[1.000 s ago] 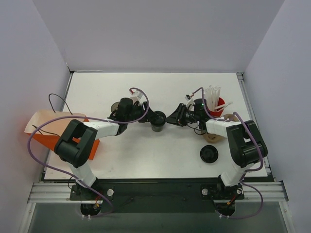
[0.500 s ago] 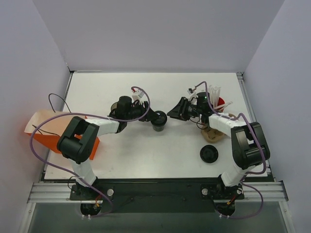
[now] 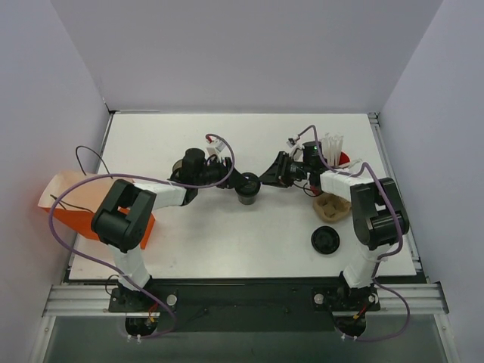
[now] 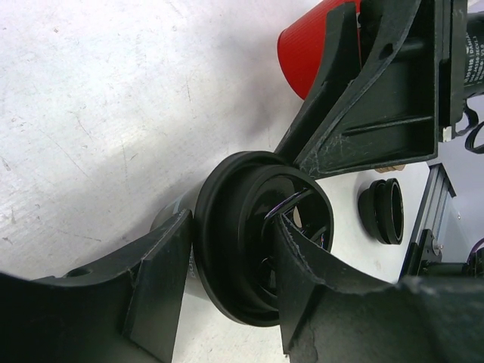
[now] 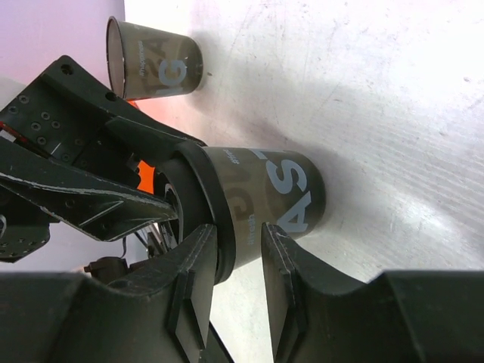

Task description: Pack the takeout coffee

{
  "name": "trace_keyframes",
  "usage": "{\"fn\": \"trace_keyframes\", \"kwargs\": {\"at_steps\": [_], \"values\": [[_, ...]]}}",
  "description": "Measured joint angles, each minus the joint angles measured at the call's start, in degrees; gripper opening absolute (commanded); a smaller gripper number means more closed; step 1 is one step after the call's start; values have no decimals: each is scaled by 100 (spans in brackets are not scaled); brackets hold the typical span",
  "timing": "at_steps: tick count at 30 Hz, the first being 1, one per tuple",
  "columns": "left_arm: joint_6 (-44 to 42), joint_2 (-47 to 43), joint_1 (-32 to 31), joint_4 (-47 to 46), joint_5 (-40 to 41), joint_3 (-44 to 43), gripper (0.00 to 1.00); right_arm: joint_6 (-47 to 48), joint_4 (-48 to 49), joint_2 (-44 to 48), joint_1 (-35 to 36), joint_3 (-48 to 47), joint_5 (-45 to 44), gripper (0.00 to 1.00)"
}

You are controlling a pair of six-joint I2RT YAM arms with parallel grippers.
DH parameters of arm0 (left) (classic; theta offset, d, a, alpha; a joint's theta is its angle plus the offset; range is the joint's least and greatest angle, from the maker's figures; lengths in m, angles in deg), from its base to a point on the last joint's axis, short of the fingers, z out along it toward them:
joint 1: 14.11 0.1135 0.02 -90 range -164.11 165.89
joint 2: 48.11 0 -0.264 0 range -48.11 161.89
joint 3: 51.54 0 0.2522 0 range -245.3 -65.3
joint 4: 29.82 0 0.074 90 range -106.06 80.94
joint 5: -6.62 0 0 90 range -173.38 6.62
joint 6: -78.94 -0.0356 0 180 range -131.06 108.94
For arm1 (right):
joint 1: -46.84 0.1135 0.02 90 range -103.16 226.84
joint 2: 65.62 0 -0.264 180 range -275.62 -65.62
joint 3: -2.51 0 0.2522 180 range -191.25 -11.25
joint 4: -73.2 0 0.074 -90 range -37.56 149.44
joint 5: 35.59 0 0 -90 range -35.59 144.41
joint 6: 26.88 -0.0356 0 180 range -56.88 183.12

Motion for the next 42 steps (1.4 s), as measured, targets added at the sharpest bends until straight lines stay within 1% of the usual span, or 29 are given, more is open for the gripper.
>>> {"fn": "trace_keyframes", "kwargs": {"at_steps": [3,4,7,14,16,19,22,27,35,38,42], "values": [[2,26,22,-15,-2,-15,53,0,24,-175,-4,-162,195,23],[4,33,31,-17,-2,-15,53,-44,122,-243,-4,-181,267,20],[7,37,37,-61,37,-2,53,-348,669,-345,-4,-52,415,15],[87,20,35,-584,146,334,53,-1226,2358,-385,-2,734,426,10],[140,20,20,-728,221,413,53,-1320,2632,-393,0,872,348,9],[208,22,-4,-859,345,487,53,-1314,2791,-389,9,957,238,9],[302,22,-35,-1032,514,599,53,-1204,2673,-295,50,979,20,10],[487,26,-68,-1294,713,748,53,-870,2208,-70,188,927,-483,11],[688,35,-98,-1631,911,970,53,-363,1585,391,516,927,-1436,19],[680,-20,-131,-1657,1003,1038,53,4,986,658,732,787,-1967,20],[678,-79,-179,-1646,1119,1086,53,448,197,782,951,444,-2446,19]]}}
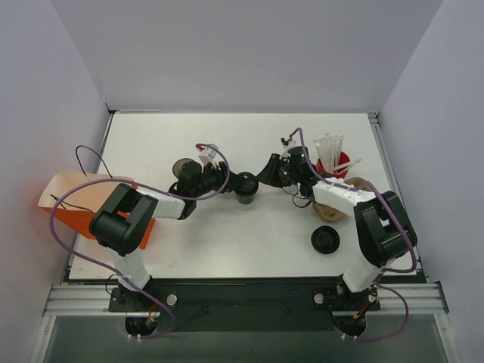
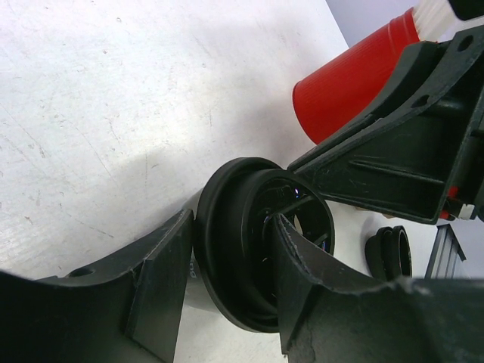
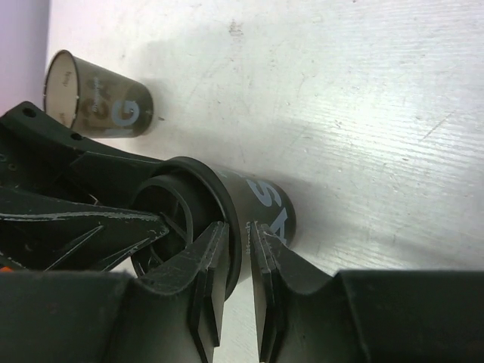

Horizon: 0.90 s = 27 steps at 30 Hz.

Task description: Pack the takeout coffee

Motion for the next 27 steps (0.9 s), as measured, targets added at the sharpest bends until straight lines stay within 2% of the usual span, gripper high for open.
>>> {"fn": "trace_keyframes", "kwargs": {"at_steps": [5,13,19,27], "values": [[0,-11,-42,13,105,0,53,431,-734,9,212,-396,-466,18],[52,4,-57,-4,214,4,53,638,-1019,-76,439,-621,-1012,16],[195,13,-57,-153,358,96,53,426,-660,-92,444,-474,-1023,18],[487,2,-116,-601,503,367,52,195,-1056,-74,229,-651,-514,23]]}}
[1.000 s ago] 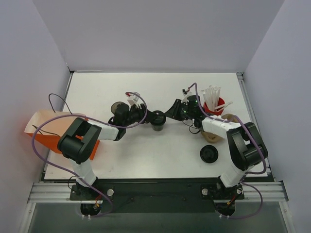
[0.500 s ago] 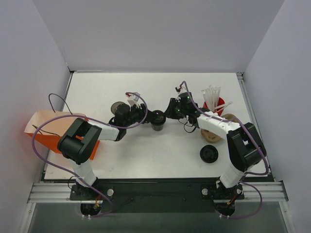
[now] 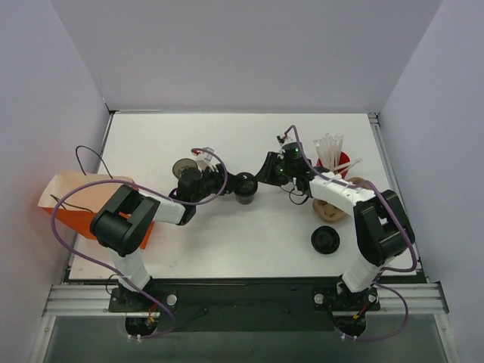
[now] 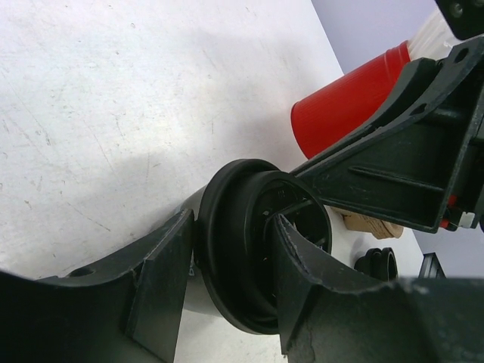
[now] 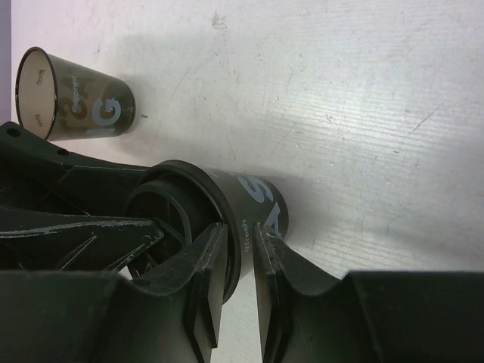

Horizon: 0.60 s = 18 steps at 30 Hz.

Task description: Pack the takeout coffee

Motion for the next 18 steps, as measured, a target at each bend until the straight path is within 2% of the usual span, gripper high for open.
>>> {"fn": "trace_keyframes", "kwargs": {"at_steps": [13,18], "values": [[273,22,-66,-129,264,70,52,-431,-251,470,-120,433,1005,24],[302,24,-79,-136,278,81,52,-575,-136,470,-122,540,1060,24]]}}
